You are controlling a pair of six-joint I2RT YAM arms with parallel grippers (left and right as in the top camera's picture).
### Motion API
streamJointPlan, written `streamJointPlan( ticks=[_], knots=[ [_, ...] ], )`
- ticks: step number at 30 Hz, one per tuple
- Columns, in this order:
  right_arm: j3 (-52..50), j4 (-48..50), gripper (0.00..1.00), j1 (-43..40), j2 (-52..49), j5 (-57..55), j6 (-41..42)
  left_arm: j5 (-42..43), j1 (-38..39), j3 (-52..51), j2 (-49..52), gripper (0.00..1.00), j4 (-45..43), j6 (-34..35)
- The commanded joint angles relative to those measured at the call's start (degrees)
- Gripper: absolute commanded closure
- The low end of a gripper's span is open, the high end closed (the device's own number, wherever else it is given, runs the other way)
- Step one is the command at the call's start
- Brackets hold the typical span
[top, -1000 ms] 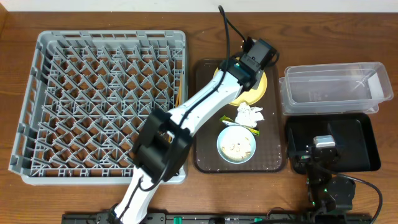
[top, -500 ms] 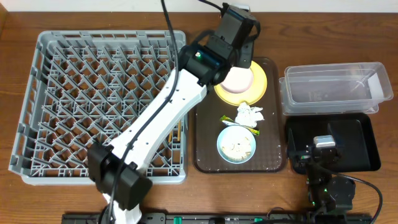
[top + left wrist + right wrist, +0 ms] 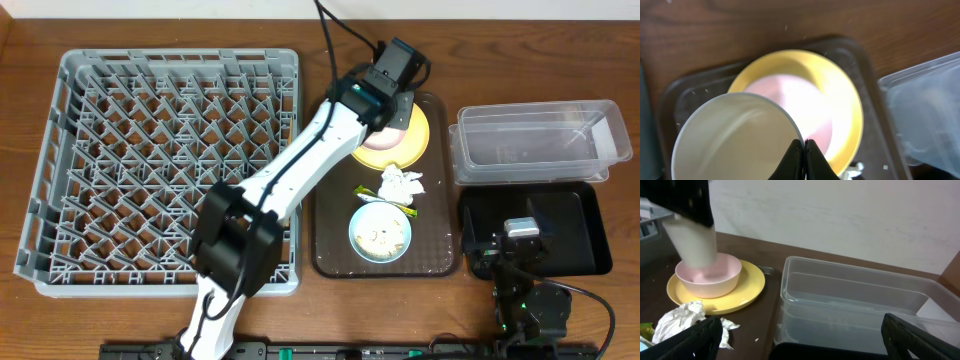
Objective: Sort waste into correct bins and load items into the dishwasher rack
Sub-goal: 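Lower the left gripper and grasp the cream cup rim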
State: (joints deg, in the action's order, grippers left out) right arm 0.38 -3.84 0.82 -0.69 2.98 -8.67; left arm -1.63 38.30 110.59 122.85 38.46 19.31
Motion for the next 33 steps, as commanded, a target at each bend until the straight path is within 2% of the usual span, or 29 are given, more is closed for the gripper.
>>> streamJointPlan(
  ticks=[1, 14, 18, 33],
  knots=[
    [-0.07, -0.24, 0.01, -0.44, 0.31, 0.09, -0.61, 0.11, -0.09, -0.33, 2.36, 0.94, -0.22, 0.04],
    [-0.07, -0.24, 0.01, -0.44, 0.31, 0.09, -0.61, -0.50, 1.86, -0.35, 4.61, 0.93, -1.25, 0.04],
    [-0.07, -0.24, 0.01, -0.44, 0.31, 0.09, -0.61, -0.50, 2.14, -0.35, 5.09, 0.79, -1.25, 0.04],
    [-0.07, -0.24, 0.01, -0.44, 0.31, 0.09, -0.61, -0.50, 3.06, -0.33, 5.11, 0.78, -2.23, 0.02]
  ],
)
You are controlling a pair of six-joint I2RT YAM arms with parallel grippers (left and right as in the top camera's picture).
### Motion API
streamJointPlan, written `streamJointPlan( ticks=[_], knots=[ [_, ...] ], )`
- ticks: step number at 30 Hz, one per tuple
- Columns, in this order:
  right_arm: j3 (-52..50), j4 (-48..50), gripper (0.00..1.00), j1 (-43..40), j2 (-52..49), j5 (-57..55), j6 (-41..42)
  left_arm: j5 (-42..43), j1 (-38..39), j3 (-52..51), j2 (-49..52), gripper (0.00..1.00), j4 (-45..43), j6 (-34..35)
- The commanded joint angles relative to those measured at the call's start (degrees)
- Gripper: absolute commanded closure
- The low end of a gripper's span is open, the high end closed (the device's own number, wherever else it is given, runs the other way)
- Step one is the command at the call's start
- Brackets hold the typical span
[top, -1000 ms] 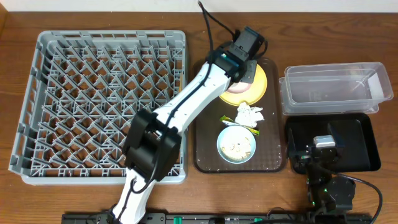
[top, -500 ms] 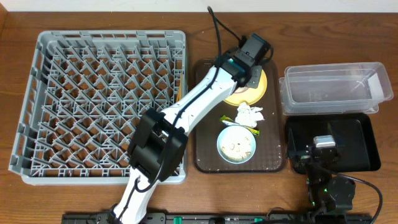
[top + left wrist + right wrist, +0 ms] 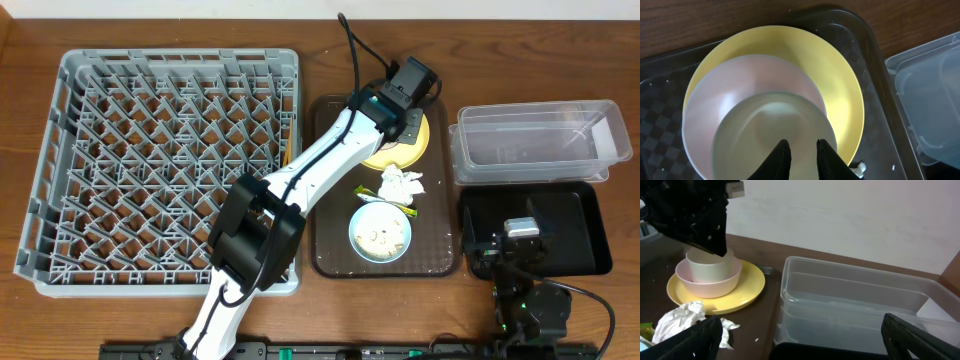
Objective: Sort waste into correct bins and load items into the dishwasher rack
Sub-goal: 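Lower the left gripper and grasp the cream cup rim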
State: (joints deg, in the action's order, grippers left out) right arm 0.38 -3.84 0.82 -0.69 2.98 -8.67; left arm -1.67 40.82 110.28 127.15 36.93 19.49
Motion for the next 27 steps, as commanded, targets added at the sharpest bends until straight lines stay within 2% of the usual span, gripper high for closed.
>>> streamJointPlan(
  ticks=[1, 15, 24, 27],
  knots=[
    [-0.07, -0.24, 0.01, -0.44, 0.31, 0.09, -0.61, -0.46, 0.63, -0.02, 0.79, 0.78, -1.09, -0.15],
    [-0.07, -0.24, 0.01, -0.44, 0.31, 0.09, -0.61, -1.16, 3.15, -0.02, 0.68, 0.78, -2.10, -1.49],
    [-0.07, -0.24, 0.01, -0.44, 0.31, 0.09, -0.61, -9.77, 3.87, -0.24, 1.66, 0.78, -1.88, -2.47],
    [-0.07, -0.24, 0.01, -0.44, 0.31, 0.07, -0.61, -10.21, 3.89, -0.24, 1.66, 0.78, -1.81, -3.41]
  ],
)
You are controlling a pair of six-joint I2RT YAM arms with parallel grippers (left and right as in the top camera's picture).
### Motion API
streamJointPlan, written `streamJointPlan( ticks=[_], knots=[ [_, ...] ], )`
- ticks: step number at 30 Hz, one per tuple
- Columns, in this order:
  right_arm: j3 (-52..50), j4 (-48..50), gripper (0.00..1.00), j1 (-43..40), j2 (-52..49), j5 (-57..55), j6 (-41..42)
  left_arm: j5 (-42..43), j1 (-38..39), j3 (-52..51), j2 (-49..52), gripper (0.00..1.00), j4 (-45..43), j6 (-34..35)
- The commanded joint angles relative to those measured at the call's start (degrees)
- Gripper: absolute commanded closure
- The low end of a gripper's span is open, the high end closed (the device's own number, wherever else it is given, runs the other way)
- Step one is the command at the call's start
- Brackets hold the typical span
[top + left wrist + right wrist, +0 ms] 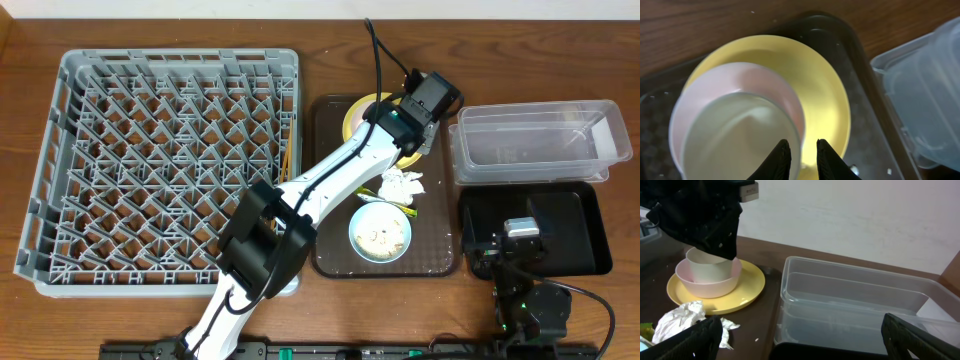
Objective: Sort waste into correct bins and load items into the dishwasher rack
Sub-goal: 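Lower the left gripper and grasp the cream cup rim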
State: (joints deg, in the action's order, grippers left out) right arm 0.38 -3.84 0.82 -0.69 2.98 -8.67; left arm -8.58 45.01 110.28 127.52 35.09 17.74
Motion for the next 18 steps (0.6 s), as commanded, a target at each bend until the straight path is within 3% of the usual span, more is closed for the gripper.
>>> streamJointPlan(
  ticks=[1, 18],
  knots=[
    [-0.07, -0.24, 0.01, -0.44, 0.31, 0.09, -0.61, -3.28, -0.31, -0.24, 1.29, 0.78, 0.39, -1.64],
    [-0.07, -0.24, 0.01, -0.44, 0.31, 0.09, -0.61, -0.92, -0.13, -1.31, 1.40, 0.78, 0.55, -1.60]
  ],
)
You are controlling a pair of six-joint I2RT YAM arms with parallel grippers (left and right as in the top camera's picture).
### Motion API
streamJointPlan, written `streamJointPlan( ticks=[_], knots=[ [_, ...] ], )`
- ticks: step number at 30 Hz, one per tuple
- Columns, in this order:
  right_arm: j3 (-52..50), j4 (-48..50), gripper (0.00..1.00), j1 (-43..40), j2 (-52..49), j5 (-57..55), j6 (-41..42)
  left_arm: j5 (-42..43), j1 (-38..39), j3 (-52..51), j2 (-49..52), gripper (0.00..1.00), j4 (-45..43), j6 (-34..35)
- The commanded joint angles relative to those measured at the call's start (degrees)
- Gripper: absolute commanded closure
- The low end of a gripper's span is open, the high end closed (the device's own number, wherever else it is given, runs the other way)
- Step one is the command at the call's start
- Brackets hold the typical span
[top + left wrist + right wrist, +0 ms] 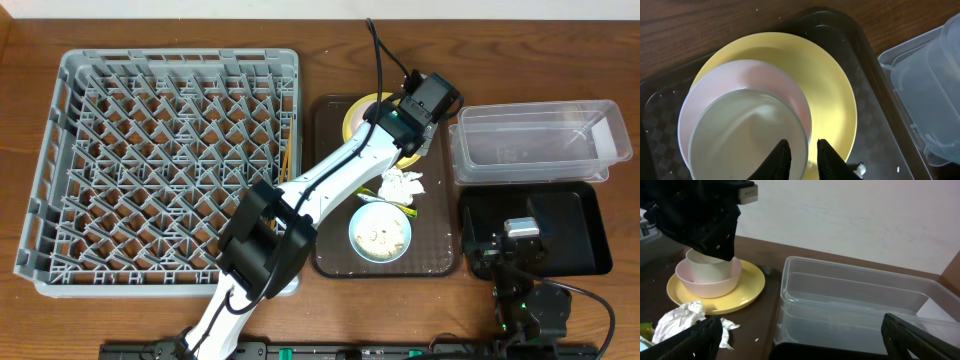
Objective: Sort waste into correct bins and load items into the dishwasher rack
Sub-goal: 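Lower the left gripper and grasp the cream cup rim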
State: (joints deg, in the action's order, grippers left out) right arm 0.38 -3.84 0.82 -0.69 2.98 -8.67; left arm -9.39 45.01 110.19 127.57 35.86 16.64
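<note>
A white cup point(745, 135) stands inside a pink bowl point(747, 72) on a yellow plate point(832, 100), at the far end of the brown tray point(330, 250). My left gripper point(802, 160) is open just above them. One finger is inside the cup's rim and the other outside it. The right wrist view shows the cup point(707, 266) upright under the left arm. A small bowl of food scraps point(380, 232) and crumpled paper point(402, 184) lie nearer on the tray. My right gripper point(800, 340) rests open over the black bin point(580, 230).
A large grey dish rack point(160, 170) fills the left side of the table. A clear plastic bin point(540, 140) sits at the right, behind the black bin. The left arm reaches diagonally across the tray.
The left wrist has shifted slightly over the cup and sits squarer to it. Its fingers are still open astride the rim. The right arm and all objects are unchanged.
At first my left gripper was shut on the white cup's rim, holding it tilted over the pink bowl. Then the cup stood inside the bowl with the fingers open. Since then the gripper has stayed open at the rim, a little further right.
</note>
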Motion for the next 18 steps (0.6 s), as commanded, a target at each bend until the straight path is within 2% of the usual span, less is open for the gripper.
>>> streamJointPlan(
  ticks=[1, 13, 15, 16, 18],
  knots=[
    [-0.07, -0.24, 0.01, -0.44, 0.31, 0.09, -0.61, -0.13, -0.15, -1.38, 1.36, 0.78, -0.31, -0.50],
    [-0.07, -0.24, 0.01, -0.44, 0.31, 0.09, -0.61, -0.35, -0.26, -3.15, 1.36, 0.79, -3.02, -0.52],
    [-0.07, -0.24, 0.01, -0.44, 0.31, 0.09, -0.61, -0.33, -0.26, -3.15, 1.36, 0.82, -3.17, -0.52],
    [-0.07, -0.24, 0.01, -0.44, 0.31, 0.09, -0.61, -0.33, -0.26, -3.15, 1.36, 0.88, -3.15, -0.52],
    [-0.07, -0.24, 0.01, -0.44, 0.31, 0.09, -0.61, -0.35, -0.26, -3.15, 1.36, 0.89, -2.99, -0.52]
  ],
)
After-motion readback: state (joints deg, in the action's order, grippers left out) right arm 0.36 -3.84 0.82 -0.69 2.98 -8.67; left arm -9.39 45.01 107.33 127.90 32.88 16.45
